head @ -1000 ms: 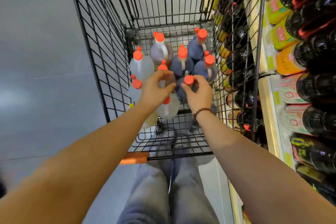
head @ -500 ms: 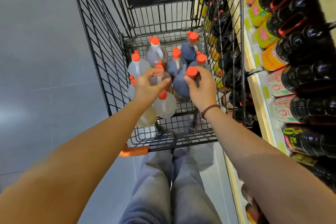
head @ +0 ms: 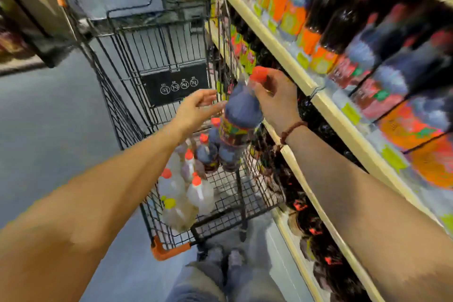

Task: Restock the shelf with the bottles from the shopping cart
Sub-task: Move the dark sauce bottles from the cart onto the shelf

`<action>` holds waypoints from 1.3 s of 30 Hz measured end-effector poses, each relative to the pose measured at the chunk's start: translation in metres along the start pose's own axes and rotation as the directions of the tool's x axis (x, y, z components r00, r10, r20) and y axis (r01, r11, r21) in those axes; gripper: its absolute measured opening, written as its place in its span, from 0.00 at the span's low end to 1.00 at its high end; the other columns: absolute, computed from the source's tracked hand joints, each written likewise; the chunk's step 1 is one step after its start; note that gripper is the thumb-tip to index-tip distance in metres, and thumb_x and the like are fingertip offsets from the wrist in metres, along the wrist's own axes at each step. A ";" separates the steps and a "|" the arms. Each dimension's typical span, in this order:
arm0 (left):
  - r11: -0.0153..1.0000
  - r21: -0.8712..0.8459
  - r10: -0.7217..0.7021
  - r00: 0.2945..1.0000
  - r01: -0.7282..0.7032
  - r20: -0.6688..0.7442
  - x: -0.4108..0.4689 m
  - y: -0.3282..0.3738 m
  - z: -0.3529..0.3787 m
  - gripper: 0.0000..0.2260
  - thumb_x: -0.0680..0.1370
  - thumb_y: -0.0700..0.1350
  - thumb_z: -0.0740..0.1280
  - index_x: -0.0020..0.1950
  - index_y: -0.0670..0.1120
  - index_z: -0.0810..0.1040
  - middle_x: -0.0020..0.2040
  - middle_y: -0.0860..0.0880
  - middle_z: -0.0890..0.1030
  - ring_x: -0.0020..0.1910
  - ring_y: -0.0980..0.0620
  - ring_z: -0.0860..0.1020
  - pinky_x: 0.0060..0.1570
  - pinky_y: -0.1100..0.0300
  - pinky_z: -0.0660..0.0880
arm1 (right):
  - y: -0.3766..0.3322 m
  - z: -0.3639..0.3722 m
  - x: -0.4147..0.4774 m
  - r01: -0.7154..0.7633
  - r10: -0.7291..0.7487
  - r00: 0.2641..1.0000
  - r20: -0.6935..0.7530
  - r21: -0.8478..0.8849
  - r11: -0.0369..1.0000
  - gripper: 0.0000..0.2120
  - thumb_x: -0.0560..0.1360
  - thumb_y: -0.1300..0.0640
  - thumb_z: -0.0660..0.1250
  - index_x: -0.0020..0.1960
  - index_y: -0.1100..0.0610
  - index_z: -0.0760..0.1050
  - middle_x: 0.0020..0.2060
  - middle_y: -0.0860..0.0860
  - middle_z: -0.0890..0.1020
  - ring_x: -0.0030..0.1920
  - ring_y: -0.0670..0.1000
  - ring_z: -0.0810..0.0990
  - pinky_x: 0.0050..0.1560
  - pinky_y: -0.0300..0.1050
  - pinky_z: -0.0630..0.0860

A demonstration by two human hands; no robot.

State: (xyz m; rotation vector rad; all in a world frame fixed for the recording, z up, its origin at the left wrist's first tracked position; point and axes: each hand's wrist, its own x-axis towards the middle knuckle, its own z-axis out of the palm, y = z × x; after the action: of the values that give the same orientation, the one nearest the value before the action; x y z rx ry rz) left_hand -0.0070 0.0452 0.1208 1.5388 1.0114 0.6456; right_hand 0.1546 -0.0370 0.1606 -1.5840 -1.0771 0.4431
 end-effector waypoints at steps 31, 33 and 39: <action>0.892 -0.399 0.427 0.683 -0.212 0.592 -0.047 0.241 0.131 0.10 0.74 0.49 0.68 0.52 0.46 0.79 0.38 0.51 0.85 0.37 0.56 0.82 0.33 0.65 0.76 | -0.193 -0.216 -0.009 0.201 -0.128 0.904 -0.407 0.142 0.969 0.11 0.79 0.57 0.61 0.41 0.59 0.78 0.34 0.51 0.80 0.36 0.48 0.78 0.37 0.41 0.77; 0.895 -0.400 0.420 0.680 -0.199 0.601 -0.053 0.240 0.143 0.11 0.74 0.49 0.69 0.54 0.45 0.78 0.40 0.51 0.84 0.37 0.57 0.83 0.32 0.66 0.76 | -0.191 -0.224 -0.019 0.190 -0.128 0.889 -0.440 0.101 0.977 0.11 0.78 0.57 0.62 0.40 0.58 0.78 0.32 0.48 0.80 0.35 0.46 0.79 0.37 0.40 0.76; 0.876 -0.461 0.426 0.673 -0.140 0.605 -0.071 0.231 0.180 0.13 0.69 0.48 0.73 0.52 0.48 0.78 0.42 0.50 0.84 0.39 0.55 0.83 0.34 0.63 0.77 | -0.176 -0.244 -0.048 0.088 -0.068 0.859 -0.507 0.015 0.996 0.12 0.74 0.52 0.67 0.53 0.58 0.76 0.44 0.51 0.81 0.42 0.44 0.80 0.42 0.36 0.76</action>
State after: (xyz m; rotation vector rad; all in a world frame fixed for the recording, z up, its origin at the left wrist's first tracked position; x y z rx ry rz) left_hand 0.1685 -0.1066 0.3126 1.4158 0.0417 0.3788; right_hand 0.2439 -0.2220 0.3861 -1.5006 -0.7149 -0.0201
